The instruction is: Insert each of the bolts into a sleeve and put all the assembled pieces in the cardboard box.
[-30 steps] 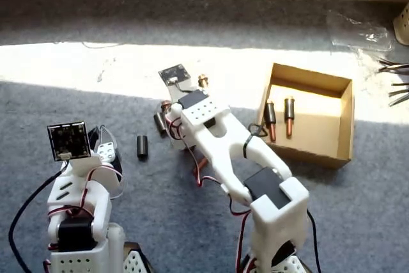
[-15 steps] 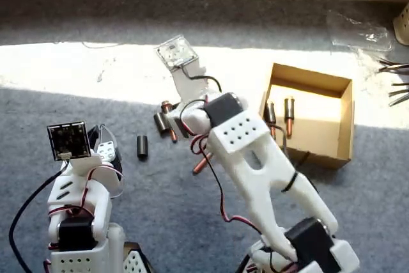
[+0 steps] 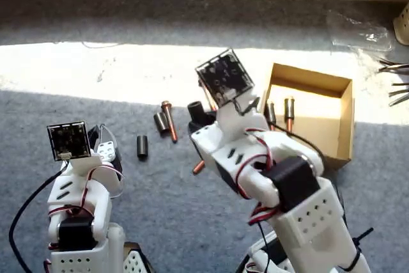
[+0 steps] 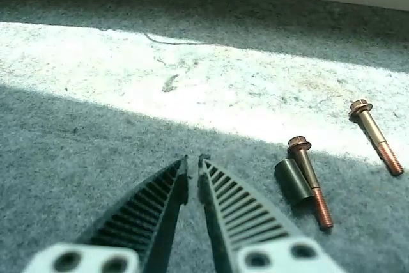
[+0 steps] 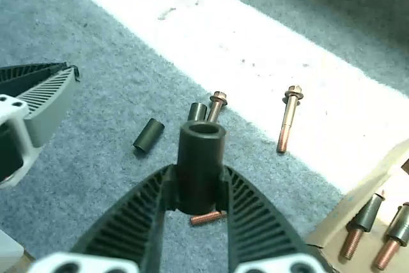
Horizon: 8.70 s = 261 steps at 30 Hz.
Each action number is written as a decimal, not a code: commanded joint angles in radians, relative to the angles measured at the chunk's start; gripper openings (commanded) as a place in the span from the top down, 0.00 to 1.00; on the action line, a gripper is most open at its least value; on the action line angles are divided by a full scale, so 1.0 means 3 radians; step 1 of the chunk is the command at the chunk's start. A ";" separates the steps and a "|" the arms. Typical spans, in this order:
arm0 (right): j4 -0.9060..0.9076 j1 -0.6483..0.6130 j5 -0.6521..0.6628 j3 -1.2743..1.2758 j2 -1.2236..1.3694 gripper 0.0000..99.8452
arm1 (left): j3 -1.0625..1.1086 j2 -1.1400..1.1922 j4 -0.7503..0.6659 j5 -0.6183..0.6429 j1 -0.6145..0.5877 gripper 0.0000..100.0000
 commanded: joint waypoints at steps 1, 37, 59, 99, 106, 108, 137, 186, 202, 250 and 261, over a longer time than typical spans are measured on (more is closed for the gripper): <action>0.0176 0.0120 0.0251 -0.0038 -0.0396 1.00 | -0.0023 -0.0018 -0.0077 -0.0010 -0.0013 0.95; -0.1588 0.0422 0.0552 0.3608 -0.3030 1.00 | -0.0028 -0.0013 -0.0338 -0.0010 -0.0008 0.95; -0.2202 0.0831 0.0292 0.4227 -0.3271 1.00 | -0.0059 0.0013 -0.0542 -0.0476 0.0857 0.95; -0.2186 0.0939 -0.0036 0.4340 -0.3271 1.00 | -0.3511 0.5782 -0.0650 0.1667 0.1460 0.95; -0.2186 0.0944 -0.0036 0.4340 -0.3271 1.00 | -0.3670 0.6227 -0.0660 0.1662 0.1455 0.95; -0.2186 0.0944 -0.0036 0.4340 -0.3271 1.00 | -0.3675 0.6304 -0.0670 0.1662 0.1455 0.95; -0.2186 0.0959 -0.0036 0.4335 -0.3271 1.00 | -0.3711 0.6375 -0.0670 0.1647 0.1164 0.86; -0.2186 0.0959 -0.0031 0.4329 -0.3271 1.00 | -0.3869 0.6912 -0.0977 0.1038 0.1061 0.98; -0.2186 0.0959 -0.0031 0.4324 -0.3271 1.00 | -0.4800 0.7633 -0.0338 0.1033 0.1056 0.98; -0.2585 -0.0161 -0.0031 0.4785 -0.3271 1.00 | -0.2365 0.2437 -0.0511 0.0082 0.1077 0.99; -0.2851 -0.0274 -0.0031 0.4774 -0.3271 1.00 | -0.1839 0.1164 -0.0537 0.0066 0.1123 0.99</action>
